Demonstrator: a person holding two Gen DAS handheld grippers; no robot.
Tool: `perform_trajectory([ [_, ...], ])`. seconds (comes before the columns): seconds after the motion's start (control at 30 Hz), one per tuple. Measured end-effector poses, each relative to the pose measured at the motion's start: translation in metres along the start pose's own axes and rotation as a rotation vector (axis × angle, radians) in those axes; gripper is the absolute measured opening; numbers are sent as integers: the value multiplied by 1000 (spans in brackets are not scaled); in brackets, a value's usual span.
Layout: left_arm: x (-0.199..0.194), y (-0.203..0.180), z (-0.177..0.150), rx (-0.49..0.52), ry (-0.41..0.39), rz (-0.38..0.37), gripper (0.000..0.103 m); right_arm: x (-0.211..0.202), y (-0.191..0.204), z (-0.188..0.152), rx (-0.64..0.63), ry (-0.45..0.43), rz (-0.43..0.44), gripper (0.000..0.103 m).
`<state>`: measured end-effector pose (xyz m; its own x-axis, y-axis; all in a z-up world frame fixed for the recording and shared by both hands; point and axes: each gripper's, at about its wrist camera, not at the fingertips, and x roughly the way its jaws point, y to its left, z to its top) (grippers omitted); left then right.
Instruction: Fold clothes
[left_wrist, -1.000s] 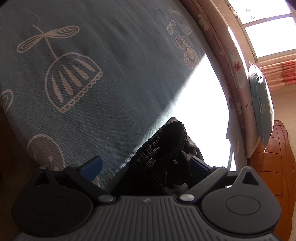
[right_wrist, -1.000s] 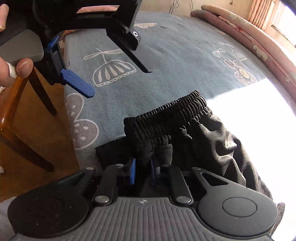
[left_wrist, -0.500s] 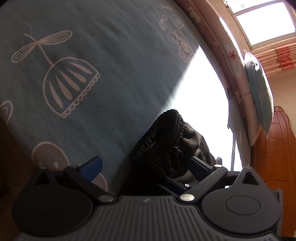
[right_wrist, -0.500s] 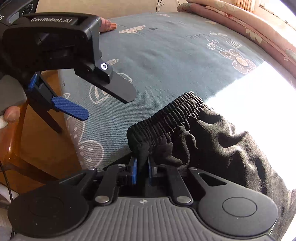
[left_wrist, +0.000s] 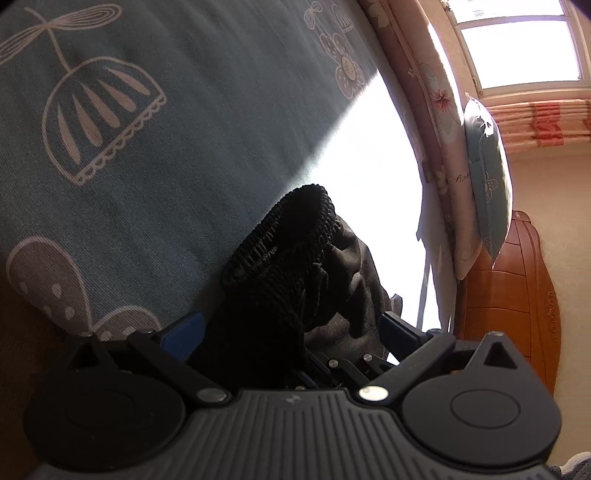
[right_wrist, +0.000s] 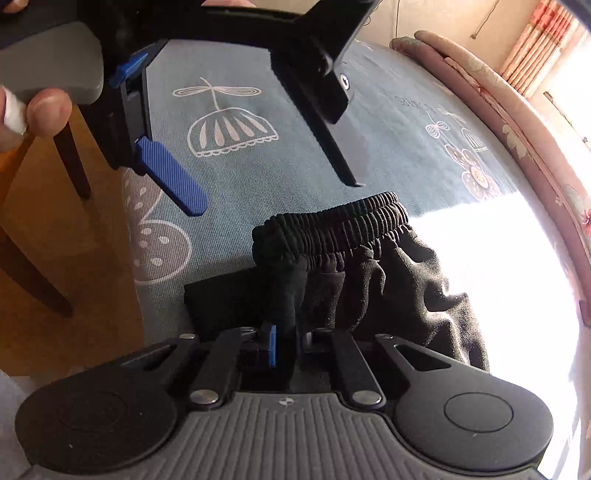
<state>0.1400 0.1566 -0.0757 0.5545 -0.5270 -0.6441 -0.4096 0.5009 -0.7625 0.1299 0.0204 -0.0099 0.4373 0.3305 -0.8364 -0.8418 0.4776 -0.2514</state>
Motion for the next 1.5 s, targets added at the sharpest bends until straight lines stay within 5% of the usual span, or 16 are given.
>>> perform_trajectory([
  [0.17, 26, 1, 0, 9, 24, -27, 100, -8, -11, 2, 39, -13, 15, 9],
  [0.47, 47, -16, 17, 174, -33, -95, 99, -16, -23, 5, 92, -33, 30, 9],
  [0.63, 53, -23, 26, 257, -2, -151, 99, -20, -27, 4, 115, -44, 27, 9],
  [0.9, 70, -5, 35, 204, 73, -170, 99, -20, -29, -2, 117, -54, 45, 9],
  [1.23, 85, -41, 36, 473, 245, -6, 102, -27, -40, -9, 117, -79, 56, 19],
  [1.4, 82, -55, 34, 546, 296, 103, 85, -44, -55, -25, 123, -109, 21, 33],
  [1.5, 80, -63, 33, 589, 326, 169, 54, -53, -64, -39, 140, -98, -20, 34],
])
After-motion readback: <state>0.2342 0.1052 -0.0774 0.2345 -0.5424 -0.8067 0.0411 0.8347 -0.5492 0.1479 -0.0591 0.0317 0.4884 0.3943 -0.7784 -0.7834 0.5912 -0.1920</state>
